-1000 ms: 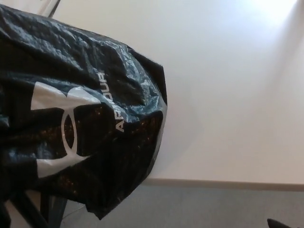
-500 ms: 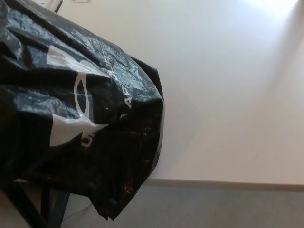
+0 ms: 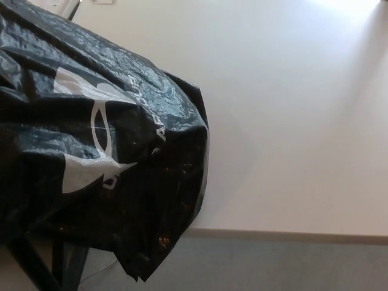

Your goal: A plastic bag is kept infront of the robot in the middle of the desk and the robot uses both its hands to grab it from the top and lifts it up and then releases it.

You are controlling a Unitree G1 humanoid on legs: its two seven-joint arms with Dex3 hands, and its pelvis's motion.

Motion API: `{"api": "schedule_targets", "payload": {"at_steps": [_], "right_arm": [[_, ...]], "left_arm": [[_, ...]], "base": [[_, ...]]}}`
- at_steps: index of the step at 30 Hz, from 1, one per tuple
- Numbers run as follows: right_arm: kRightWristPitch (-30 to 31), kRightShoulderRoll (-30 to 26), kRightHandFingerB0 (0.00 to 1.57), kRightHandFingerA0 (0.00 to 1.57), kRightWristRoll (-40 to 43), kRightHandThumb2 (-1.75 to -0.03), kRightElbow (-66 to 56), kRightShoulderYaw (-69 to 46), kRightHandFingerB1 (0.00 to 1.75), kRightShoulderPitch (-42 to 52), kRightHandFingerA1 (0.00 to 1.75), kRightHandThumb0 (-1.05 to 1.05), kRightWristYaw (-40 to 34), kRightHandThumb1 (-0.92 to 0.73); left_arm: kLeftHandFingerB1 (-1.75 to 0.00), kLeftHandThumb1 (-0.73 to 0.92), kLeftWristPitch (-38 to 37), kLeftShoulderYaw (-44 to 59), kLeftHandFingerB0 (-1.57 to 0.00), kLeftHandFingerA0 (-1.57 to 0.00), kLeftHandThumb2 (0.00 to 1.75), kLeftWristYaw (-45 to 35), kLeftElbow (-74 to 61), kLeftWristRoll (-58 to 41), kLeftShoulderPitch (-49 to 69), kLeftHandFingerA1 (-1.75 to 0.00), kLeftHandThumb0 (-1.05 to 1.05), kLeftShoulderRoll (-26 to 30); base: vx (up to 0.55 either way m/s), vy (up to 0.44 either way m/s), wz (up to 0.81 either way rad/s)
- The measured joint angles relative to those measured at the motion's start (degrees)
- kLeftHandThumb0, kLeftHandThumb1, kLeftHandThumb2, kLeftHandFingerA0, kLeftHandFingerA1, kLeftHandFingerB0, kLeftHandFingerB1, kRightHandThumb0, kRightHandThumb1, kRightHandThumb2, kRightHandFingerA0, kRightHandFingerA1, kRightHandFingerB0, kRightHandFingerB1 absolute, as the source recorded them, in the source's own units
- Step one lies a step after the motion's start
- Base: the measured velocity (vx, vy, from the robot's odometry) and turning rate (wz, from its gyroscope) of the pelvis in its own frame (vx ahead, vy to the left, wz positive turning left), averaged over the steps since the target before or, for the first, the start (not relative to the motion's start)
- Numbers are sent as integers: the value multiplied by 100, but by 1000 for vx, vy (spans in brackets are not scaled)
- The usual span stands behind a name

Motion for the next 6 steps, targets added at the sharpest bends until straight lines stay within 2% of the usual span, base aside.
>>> {"api": "schedule_targets", "payload": {"at_steps": [2, 3, 4, 5, 6], "right_arm": [[-175, 20, 0, 1, 0, -102, 105, 22, 24, 7, 37, -74, 0, -65], [-243, 25, 3, 4, 0, -71, 152, 28, 14, 7, 33, -69, 0, -81], [-331, 31, 3, 4, -2, -71, 211, 33, 14, 7, 33, -69, 0, -81], [-399, 34, 0, 5, -2, -64, 252, 36, 22, 7, 34, -69, 0, -83], [-470, 36, 0, 5, -2, -64, 299, 41, 22, 7, 34, -69, 0, -83]], "left_arm": [[-29, 89, -182, -5, -15, -9, 70, -133, 127, -108, -3, -34, -81, -22], [-28, 88, -250, -6, -15, -10, 70, -183, 165, -143, -5, -34, -80, -36], [-28, 88, -336, -10, -15, -10, 70, -246, 213, -198, -8, -34, -80, -53], [-45, 73, -401, -12, -14, -3, 109, -292, 246, -243, -12, -43, -82, -63], [-45, 73, -470, -14, -14, -3, 109, -344, 282, -290, -18, -43, -82, -75]], "base": [[0, 0, 0], [0, 0, 0], [0, 0, 0], [0, 0, 0], [0, 0, 0]]}}
